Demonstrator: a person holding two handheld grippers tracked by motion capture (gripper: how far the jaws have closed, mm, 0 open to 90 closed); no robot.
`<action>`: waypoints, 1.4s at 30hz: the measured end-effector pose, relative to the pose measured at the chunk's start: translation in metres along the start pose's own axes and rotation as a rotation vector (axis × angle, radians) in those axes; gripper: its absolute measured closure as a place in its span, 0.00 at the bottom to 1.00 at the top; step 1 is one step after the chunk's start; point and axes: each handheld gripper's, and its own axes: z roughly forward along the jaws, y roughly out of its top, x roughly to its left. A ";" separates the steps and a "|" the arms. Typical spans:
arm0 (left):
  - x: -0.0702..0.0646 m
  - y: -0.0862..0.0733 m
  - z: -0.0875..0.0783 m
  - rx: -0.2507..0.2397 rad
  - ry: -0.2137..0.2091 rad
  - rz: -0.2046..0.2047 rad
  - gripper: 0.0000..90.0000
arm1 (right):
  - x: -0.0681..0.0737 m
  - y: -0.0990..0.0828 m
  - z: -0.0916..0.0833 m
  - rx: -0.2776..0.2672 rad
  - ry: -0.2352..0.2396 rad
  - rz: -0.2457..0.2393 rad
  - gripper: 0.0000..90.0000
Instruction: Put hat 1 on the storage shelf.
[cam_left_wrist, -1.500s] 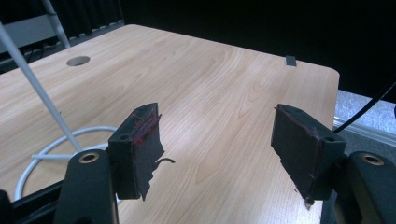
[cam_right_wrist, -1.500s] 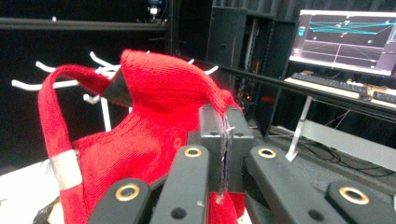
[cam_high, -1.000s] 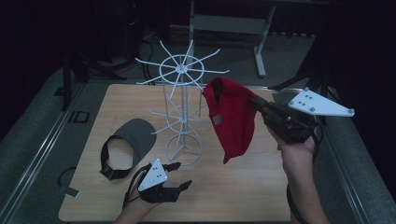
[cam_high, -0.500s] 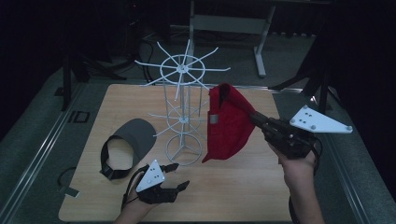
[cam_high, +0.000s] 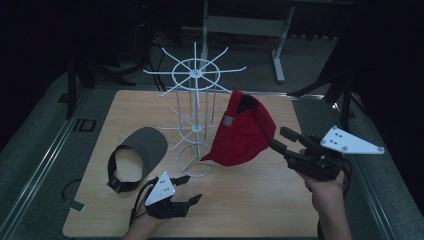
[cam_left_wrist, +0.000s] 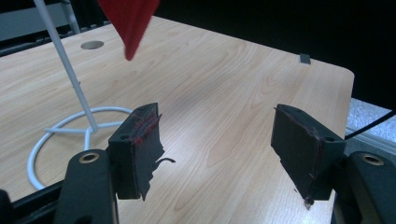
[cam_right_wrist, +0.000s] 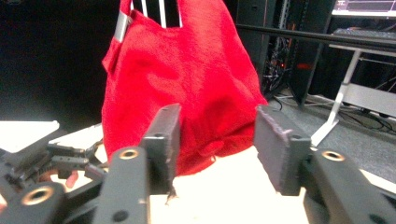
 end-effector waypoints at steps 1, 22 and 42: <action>0.000 -0.001 0.000 0.002 0.000 -0.003 0.37 | -0.001 -0.002 -0.002 0.000 -0.006 0.003 0.54; 0.010 -0.017 -0.002 0.029 0.030 -0.003 0.38 | -0.039 -0.080 -0.019 0.154 -0.105 0.084 0.26; 0.028 -0.045 -0.023 0.048 0.089 -0.047 0.38 | -0.066 -0.161 -0.014 0.265 -0.210 0.167 0.18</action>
